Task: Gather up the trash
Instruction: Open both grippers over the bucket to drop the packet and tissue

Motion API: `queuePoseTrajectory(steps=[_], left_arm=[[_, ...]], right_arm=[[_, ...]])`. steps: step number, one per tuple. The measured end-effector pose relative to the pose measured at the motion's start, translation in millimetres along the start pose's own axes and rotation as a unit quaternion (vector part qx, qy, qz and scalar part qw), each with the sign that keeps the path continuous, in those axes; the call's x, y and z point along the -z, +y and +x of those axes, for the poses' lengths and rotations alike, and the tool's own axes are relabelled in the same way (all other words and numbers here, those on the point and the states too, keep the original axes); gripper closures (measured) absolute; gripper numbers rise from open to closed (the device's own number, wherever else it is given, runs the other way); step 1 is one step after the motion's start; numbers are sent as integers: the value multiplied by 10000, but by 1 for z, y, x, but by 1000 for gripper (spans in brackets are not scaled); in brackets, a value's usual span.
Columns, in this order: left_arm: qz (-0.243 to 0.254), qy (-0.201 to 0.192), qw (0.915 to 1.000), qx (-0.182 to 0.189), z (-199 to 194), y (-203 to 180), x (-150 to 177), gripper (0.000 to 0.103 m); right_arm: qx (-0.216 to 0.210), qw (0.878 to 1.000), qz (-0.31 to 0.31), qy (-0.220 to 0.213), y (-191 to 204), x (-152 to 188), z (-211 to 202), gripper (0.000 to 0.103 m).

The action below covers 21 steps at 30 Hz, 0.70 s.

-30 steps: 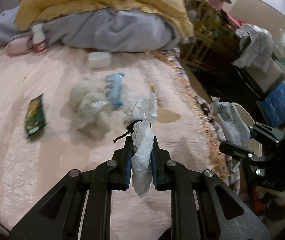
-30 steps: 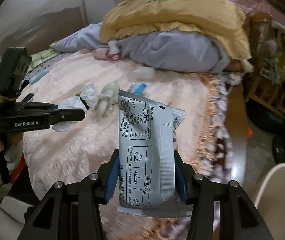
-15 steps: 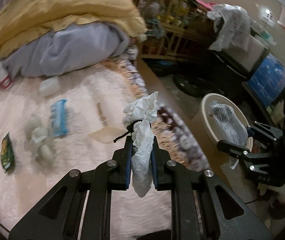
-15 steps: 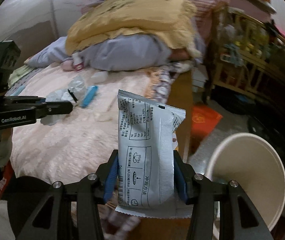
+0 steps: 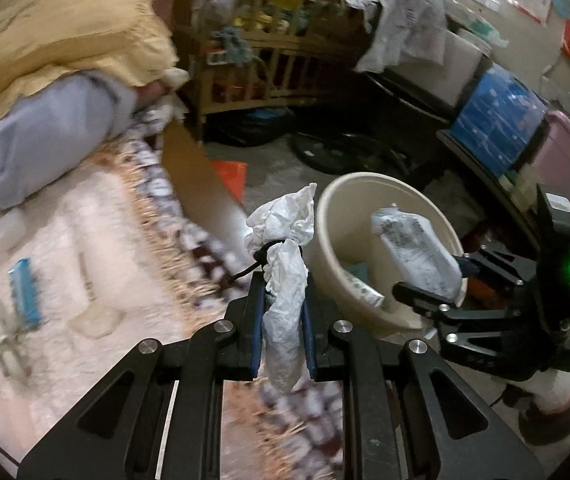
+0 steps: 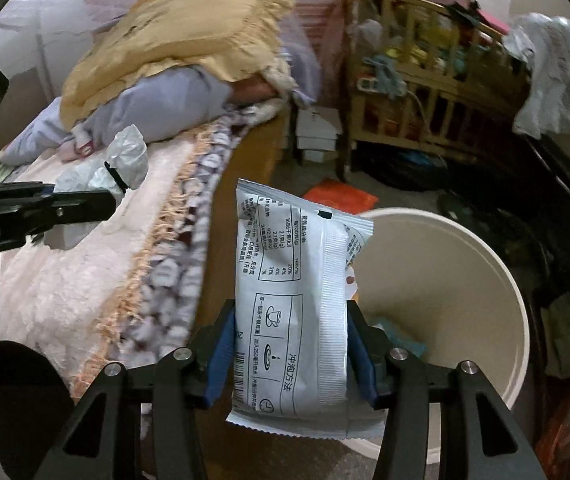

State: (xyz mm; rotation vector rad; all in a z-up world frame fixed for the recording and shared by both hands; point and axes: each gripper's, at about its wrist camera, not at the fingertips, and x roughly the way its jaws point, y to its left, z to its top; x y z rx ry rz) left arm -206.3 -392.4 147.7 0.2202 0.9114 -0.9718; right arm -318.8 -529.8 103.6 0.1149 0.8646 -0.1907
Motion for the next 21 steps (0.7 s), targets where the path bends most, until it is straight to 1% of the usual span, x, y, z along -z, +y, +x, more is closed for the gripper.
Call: queuePoseTrajectory(steps=[6, 13, 16, 18, 19, 20, 21], left_arm=[[15, 180, 9994, 279, 25, -26, -13, 89], [53, 312, 9979, 567, 52, -53, -25, 89], [21, 353, 9962, 800, 65, -63, -30, 88], [-32, 408, 9939, 1024, 75, -68, -34, 80], [-54, 419, 9929, 1116, 78, -69, -35, 65], [-88, 411, 9922, 1173, 81, -71, -36, 47], [-132, 381, 9921, 1190, 82, -71, -36, 42]], right_arm=[[173, 9994, 289, 1, -27, 7, 0, 54], [426, 9969, 654, 123, -63, 17, 3, 54], [502, 9951, 838, 156, -76, 21, 5, 50], [629, 9934, 953, 138, -85, 22, 5, 48], [705, 9922, 1020, 124, -89, 21, 5, 46], [786, 9907, 1107, 110, -93, 21, 5, 37], [882, 9884, 1232, 85, -97, 21, 4, 26]])
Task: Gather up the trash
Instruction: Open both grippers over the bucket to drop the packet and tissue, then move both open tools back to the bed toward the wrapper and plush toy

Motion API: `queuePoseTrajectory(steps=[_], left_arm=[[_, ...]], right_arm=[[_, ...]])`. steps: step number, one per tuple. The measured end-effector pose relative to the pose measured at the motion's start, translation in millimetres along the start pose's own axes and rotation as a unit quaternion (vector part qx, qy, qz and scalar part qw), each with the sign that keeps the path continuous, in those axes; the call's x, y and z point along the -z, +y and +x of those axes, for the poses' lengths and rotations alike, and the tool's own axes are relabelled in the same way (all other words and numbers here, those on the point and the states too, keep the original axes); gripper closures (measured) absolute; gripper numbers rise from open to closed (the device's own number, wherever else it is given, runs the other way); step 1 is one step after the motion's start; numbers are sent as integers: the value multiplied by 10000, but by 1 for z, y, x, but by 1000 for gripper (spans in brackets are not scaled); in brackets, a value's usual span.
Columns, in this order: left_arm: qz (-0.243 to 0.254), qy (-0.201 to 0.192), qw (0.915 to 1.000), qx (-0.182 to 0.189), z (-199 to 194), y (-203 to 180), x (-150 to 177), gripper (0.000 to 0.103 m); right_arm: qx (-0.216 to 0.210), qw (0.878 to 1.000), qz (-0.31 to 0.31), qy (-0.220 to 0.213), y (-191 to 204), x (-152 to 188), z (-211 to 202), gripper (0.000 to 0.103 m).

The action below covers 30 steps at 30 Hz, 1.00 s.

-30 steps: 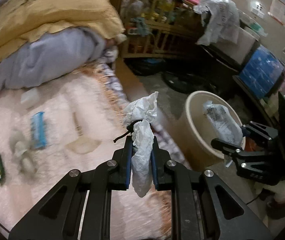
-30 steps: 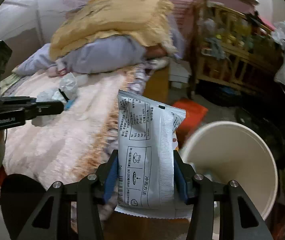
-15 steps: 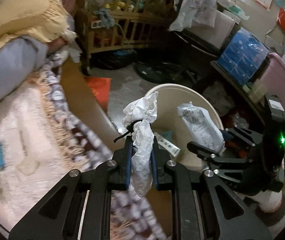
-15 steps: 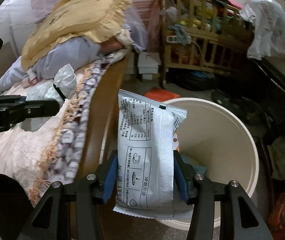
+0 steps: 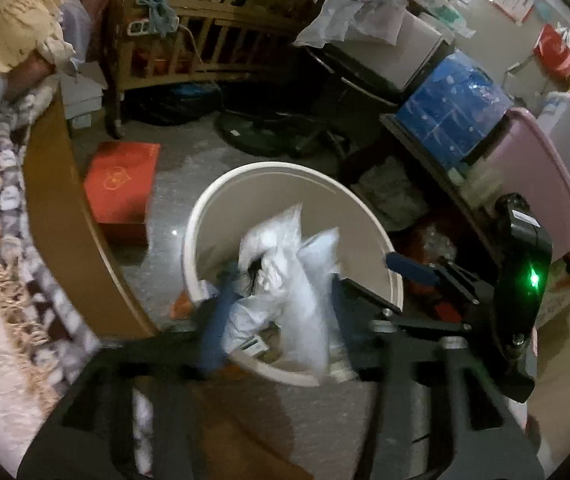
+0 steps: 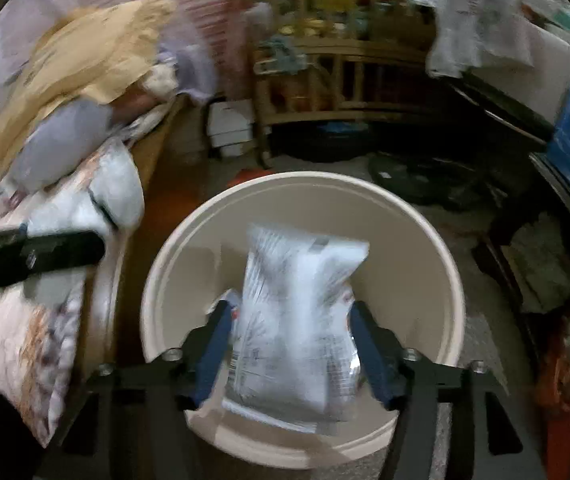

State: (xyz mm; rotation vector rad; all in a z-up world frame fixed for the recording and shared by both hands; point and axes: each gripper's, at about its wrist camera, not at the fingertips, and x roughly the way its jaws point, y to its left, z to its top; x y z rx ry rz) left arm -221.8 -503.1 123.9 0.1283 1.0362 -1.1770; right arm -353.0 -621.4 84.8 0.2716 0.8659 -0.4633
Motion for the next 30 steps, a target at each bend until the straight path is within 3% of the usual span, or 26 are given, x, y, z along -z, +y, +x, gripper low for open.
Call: queuePoseTrajectory(steps=[4, 13, 30], left_arm=[[-47, 3, 10000, -78, -2, 5, 2, 42], [-50, -274, 9963, -817, -43, 34, 8, 42], [-517, -858, 9689, -2262, -134, 128, 54, 42]], right_arm=[[-122, 9992, 378, -84, -8, 1, -6, 24], [-324, 9995, -10, 29, 23, 6, -4, 24], [-1158, 9887, -947, 19, 141, -3, -8, 24]])
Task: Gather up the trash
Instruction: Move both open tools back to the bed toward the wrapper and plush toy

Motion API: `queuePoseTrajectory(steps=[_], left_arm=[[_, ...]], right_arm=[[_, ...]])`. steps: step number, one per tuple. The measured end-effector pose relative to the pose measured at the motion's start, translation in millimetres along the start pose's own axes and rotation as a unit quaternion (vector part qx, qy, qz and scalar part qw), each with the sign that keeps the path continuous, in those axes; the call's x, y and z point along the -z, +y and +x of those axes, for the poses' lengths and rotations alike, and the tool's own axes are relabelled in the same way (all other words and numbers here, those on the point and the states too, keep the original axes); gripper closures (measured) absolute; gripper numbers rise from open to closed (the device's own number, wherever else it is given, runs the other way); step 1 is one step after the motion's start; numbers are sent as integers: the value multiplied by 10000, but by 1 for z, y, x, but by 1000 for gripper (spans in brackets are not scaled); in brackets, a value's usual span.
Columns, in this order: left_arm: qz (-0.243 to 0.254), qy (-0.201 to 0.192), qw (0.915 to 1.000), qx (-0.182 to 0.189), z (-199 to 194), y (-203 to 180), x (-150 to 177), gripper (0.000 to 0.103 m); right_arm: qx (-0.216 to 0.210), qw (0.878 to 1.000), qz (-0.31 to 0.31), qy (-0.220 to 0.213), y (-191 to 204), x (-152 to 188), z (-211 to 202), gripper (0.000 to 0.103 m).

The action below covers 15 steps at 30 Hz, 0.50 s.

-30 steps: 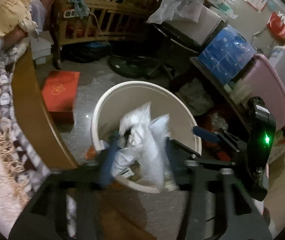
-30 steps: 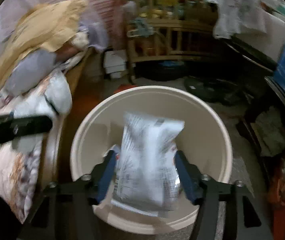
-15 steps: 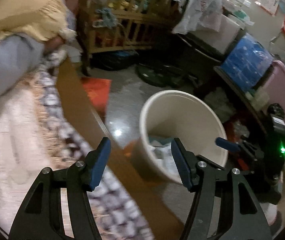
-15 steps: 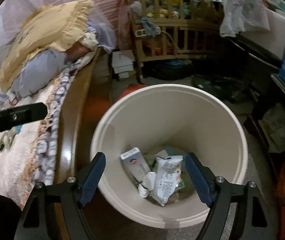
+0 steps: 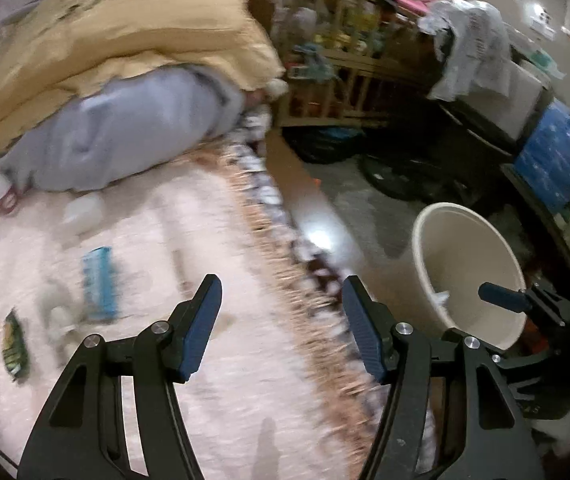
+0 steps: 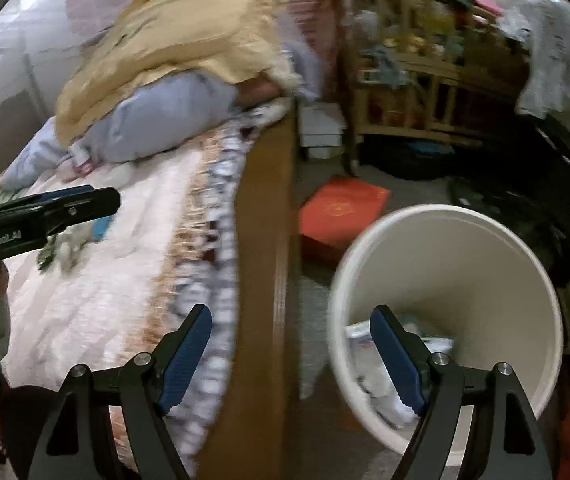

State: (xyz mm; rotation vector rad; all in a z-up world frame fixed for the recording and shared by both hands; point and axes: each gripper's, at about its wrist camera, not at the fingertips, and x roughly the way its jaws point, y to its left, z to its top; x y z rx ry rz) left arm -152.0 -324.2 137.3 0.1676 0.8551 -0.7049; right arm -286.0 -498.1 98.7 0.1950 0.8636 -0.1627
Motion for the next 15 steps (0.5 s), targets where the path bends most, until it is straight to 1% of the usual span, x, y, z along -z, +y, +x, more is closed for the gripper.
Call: queuePoseTrajectory(steps=[5, 8, 12, 15], left_arm=[[-273, 5, 9990, -343, -12, 45, 17, 42], [-491, 15, 9973, -539, -23, 79, 32, 42], [-753, 37, 9931, -899, -35, 128, 53, 42], [-1023, 101, 9879, -1160, -46, 168, 72, 42]], right_arm=[[-307, 9989, -330, 103, 42, -8, 18, 24], [-520, 9969, -577, 147, 71, -13, 28, 24], [-837, 9916, -967, 203, 111, -21, 41, 24], [-1067, 9867, -1202, 248, 137, -28, 51, 24]])
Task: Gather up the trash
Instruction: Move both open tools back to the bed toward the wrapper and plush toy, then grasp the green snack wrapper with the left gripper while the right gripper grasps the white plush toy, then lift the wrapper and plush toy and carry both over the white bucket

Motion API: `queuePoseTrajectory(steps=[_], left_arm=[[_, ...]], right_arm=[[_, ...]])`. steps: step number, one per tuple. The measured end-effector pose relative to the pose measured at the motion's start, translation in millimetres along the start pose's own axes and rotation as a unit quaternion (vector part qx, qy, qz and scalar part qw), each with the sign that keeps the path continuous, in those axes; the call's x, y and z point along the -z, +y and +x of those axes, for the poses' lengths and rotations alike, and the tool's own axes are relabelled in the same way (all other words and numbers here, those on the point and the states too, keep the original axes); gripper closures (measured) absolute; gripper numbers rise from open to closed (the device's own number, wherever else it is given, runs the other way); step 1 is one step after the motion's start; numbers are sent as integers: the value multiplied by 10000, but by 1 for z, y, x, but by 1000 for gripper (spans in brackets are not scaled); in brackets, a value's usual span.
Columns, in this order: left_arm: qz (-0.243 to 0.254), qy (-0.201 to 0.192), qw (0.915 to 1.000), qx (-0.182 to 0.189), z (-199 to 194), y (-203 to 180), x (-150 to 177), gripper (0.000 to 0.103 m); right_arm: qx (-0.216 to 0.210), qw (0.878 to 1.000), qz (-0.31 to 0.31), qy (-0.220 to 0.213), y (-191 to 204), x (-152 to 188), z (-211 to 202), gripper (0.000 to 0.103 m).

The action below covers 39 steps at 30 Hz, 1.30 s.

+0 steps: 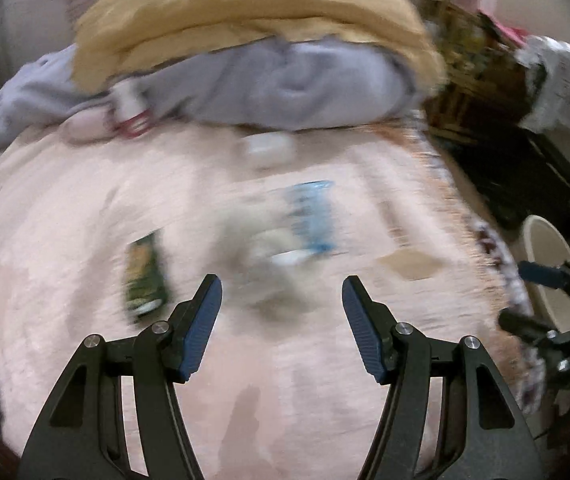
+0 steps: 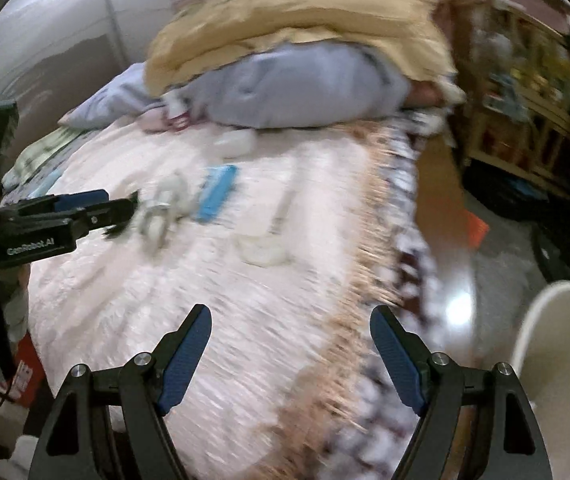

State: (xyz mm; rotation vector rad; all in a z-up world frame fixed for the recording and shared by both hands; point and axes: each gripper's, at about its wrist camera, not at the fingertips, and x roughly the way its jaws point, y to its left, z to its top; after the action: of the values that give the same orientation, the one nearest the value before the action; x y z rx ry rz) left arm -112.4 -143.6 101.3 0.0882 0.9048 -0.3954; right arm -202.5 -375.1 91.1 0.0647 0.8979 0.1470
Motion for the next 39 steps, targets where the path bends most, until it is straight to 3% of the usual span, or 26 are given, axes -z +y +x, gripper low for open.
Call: queuePoseTrajectory(steps=[4, 8, 19, 22, 24, 26, 28, 29, 30, 33, 39], left_arm=[[-434, 84, 9986, -296, 1, 55, 12, 42], [-741, 157, 9963, -409, 6, 87, 19, 42], [-1210, 323, 9916, -324, 58, 119, 11, 42], [-1351, 367, 9901, -123, 72, 128, 7, 42], [-1415, 415, 9891, 55, 79, 130, 6, 52], [-1461, 567, 9874, 227, 88, 131, 5, 76], [-1494, 661, 9860, 325, 92, 131, 7, 87], [-1492, 654, 9860, 351, 92, 131, 7, 89], [-1501, 651, 9858, 385, 91, 130, 8, 90], [-1586, 617, 9839, 539, 81, 127, 11, 94], [-1294, 373, 9891, 587, 47, 99, 14, 94]], right_arm=[[-277, 9990, -362, 30, 29, -16, 18, 24], [-547, 9959, -715, 22, 59, -34, 32, 24], [-990, 9888, -1106, 168, 109, -83, 92, 24], [-1094, 9880, -1059, 250, 116, -94, 109, 24], [-1172, 9869, -1060, 331, 122, -101, 122, 24], [-1193, 9853, -1141, 448, 129, -106, 138, 24], [-1068, 9851, -1205, 600, 133, -106, 152, 40], [-1034, 9849, -1203, 690, 134, -105, 160, 61], [-1083, 9842, -1155, 792, 133, -102, 166, 68], [-1158, 9844, -1080, 766, 129, -95, 161, 73], [-1320, 9851, -1004, 447, 113, -80, 113, 74]])
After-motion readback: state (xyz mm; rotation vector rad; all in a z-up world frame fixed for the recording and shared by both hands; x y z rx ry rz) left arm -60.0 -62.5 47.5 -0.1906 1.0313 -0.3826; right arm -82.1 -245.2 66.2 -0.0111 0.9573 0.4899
